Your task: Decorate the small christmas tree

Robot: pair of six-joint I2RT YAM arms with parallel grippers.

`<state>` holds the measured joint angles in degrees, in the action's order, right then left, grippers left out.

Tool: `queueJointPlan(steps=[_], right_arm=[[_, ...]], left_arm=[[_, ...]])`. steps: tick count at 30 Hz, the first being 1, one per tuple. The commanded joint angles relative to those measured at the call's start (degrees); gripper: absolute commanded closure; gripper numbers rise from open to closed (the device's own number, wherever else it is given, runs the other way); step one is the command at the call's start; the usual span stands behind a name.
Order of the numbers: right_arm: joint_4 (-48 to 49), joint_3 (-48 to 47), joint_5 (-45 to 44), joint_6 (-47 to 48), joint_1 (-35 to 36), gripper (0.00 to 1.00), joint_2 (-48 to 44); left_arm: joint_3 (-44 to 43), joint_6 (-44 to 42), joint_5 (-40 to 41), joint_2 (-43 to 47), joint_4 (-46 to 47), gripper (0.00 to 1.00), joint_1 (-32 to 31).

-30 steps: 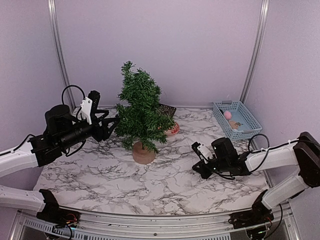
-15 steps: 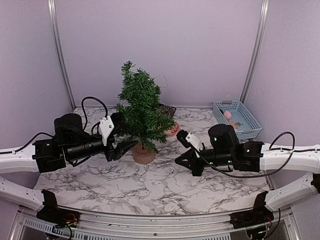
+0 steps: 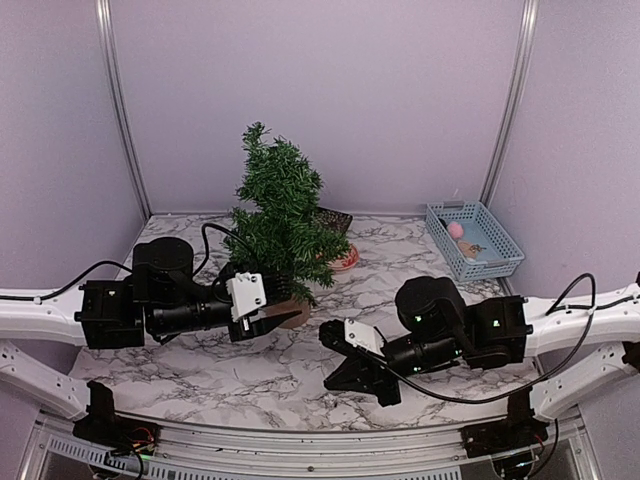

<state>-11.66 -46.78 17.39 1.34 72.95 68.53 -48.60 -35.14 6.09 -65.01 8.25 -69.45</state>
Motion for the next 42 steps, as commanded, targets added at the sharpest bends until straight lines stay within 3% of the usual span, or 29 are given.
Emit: queueJointPlan(steps=[1, 23, 36, 42], right_arm=[[0.4, -4.2, 2.8, 1.7, 2.4, 1.00, 0.9], [-0.4, -13.1, 6.1, 3.9, 10.3, 1.00, 5.5], [-1.7, -17.2, 3.6, 4.9, 13.8, 1.00, 4.5], [-2.4, -18.1, 3.0, 5.1, 14.4, 1.00, 3.1]], left_arm=[[0.2, -2.5, 1.0, 0.4, 0.8, 0.46, -0.7], [3.1, -9.4, 1.6, 0.6, 8.1, 0.36, -1.8], [3.5, -8.8, -3.0, 0.7, 8.9, 0.43, -2.2], [5.9, -7.9, -2.0, 1.9, 13.5, 0.40, -2.2]])
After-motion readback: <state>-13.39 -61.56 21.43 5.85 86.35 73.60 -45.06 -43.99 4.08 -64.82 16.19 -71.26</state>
